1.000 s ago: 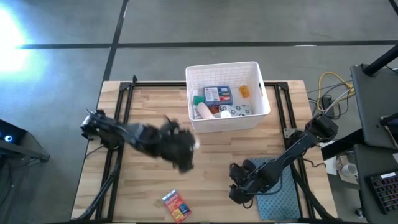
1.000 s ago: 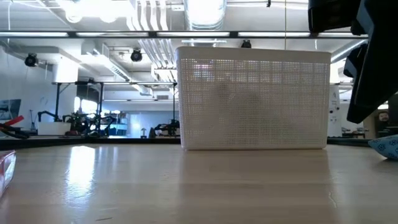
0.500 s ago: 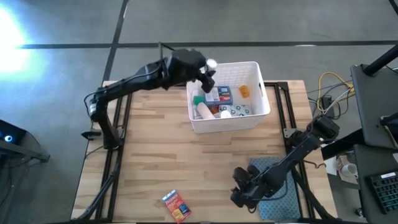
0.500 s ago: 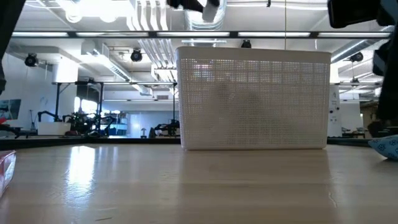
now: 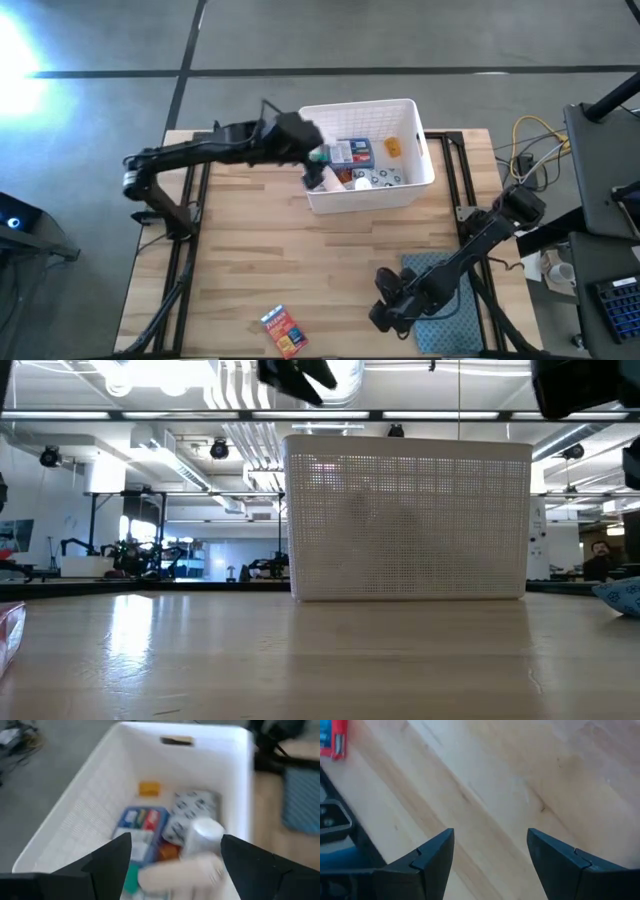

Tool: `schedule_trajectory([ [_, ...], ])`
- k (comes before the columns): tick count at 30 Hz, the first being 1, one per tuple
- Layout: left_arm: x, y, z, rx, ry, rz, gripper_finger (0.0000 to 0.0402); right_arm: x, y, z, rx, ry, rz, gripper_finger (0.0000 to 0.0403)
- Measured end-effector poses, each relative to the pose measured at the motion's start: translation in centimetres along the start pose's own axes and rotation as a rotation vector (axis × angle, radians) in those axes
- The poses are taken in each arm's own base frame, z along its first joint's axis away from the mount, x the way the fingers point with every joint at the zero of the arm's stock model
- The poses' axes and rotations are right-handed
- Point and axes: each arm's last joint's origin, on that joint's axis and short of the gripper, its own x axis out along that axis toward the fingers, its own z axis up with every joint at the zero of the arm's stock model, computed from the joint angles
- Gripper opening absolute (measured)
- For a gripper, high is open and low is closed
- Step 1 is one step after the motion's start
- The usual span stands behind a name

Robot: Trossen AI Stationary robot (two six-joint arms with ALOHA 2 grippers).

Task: Pick & place medical supplies in basket/bin
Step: Put the red medicine box into the white bin

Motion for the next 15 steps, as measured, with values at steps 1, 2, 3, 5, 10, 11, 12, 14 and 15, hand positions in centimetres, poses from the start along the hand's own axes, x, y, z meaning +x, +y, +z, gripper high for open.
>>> schedule_trajectory([
  [1, -1.0, -0.5, -0.2, 0.022, 0.013, -0.017, 0.0282, 0.1, 0.0, 0.2, 0.019, 0.003, -0.003, 0.0240],
  [2, -1.8, -0.9, -0.4, 0.042, 0.028, -0.032, 0.0280, 0.1, -0.1, 0.5, 0.034, 0.004, -0.004, 0.0240],
  [3, -2.5, -1.3, -0.7, 0.058, 0.043, -0.047, 0.0277, 0.2, -0.1, 0.7, 0.042, 0.001, -0.005, 0.0240],
  [5, -4.1, -2.1, -1.1, 0.090, 0.079, -0.078, 0.0272, 0.3, -0.1, 1.3, 0.053, -0.004, -0.009, 0.0240],
  [10, -8.9, -4.5, -2.4, 0.129, 0.126, -0.185, 0.0259, 0.4, 0.3, 3.5, 0.013, 0.028, 0.010, 0.0240],
  [11, -9.7, -5.2, -3.0, 0.166, 0.135, -0.216, 0.0256, 0.3, 0.4, 4.1, -0.006, 0.031, 0.017, 0.0240],
  [12, -10.6, -6.0, -3.6, 0.211, 0.138, -0.253, 0.0254, 0.2, 0.6, 4.5, -0.026, 0.025, 0.025, 0.0240],
  [14, -11.8, -7.6, -5.2, 0.293, 0.147, -0.325, 0.0249, -0.1, 1.1, 5.5, -0.065, 0.010, 0.044, 0.0240],
  [15, -12.3, -8.4, -6.1, 0.330, 0.154, -0.361, 0.0247, -0.2, 1.3, 5.9, -0.077, 0.002, 0.053, 0.0240],
])
